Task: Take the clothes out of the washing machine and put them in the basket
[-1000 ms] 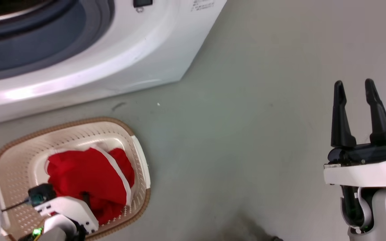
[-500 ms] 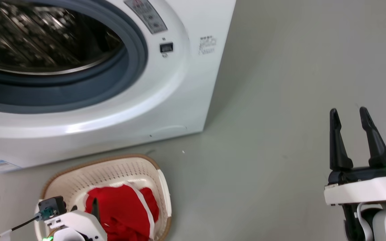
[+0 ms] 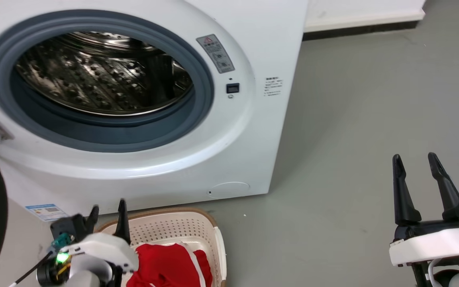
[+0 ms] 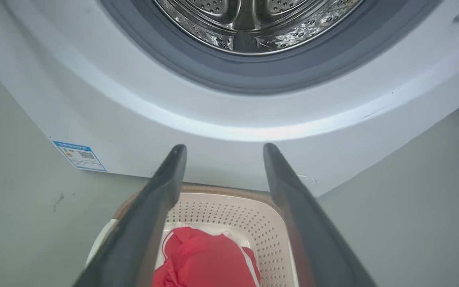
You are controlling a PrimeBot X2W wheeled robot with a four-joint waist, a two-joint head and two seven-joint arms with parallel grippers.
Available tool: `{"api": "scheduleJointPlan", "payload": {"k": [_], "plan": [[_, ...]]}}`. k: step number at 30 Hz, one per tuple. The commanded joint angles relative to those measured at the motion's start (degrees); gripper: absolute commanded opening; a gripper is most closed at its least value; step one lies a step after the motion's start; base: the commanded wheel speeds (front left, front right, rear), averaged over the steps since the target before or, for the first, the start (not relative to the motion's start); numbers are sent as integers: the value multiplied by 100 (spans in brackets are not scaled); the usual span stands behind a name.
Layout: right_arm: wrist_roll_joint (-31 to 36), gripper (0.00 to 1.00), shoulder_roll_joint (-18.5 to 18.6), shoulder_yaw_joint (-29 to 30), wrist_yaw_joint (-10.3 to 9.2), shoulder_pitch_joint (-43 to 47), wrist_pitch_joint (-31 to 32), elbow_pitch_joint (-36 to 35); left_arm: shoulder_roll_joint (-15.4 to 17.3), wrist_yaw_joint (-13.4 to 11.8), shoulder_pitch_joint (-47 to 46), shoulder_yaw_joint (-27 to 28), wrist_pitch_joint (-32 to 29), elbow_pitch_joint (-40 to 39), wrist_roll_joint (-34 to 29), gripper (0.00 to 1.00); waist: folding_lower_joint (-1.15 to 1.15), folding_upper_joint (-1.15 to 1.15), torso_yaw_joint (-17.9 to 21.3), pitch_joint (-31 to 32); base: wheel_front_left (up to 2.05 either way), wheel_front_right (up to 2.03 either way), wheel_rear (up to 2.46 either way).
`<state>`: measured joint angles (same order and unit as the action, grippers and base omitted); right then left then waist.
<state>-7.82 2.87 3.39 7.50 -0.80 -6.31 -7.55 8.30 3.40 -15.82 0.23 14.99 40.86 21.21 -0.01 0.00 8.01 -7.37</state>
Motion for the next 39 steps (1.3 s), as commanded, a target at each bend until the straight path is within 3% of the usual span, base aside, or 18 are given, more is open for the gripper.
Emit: {"api": "scheduleJointPlan", "payload": {"k": [1,9,20,28,39], "plan": [[39,100,0,7,-2,57,26,-36,-19,-21,58,25,27,-158,-69,100,1,0,-85,68,0,0,0],[163,100,1,-57,-2,193,169,-93,-142,-24,335,124,22,-1765,-602,100,1,0,-295,282,0,0,0],[278,100,1,-178,-2,494,252,8,25,-361,1160,-67,-101,-3176,-1298,100,1,0,-424,679,0,0,0],[319,100,1,-181,-2,756,301,68,44,-485,1798,-142,-447,-3725,-1333,100,1,0,-558,919,0,0,0],[397,100,0,-177,-2,875,376,-11,37,-492,2003,-188,-553,-3768,-1204,100,1,0,-635,1057,0,0,0]]}}
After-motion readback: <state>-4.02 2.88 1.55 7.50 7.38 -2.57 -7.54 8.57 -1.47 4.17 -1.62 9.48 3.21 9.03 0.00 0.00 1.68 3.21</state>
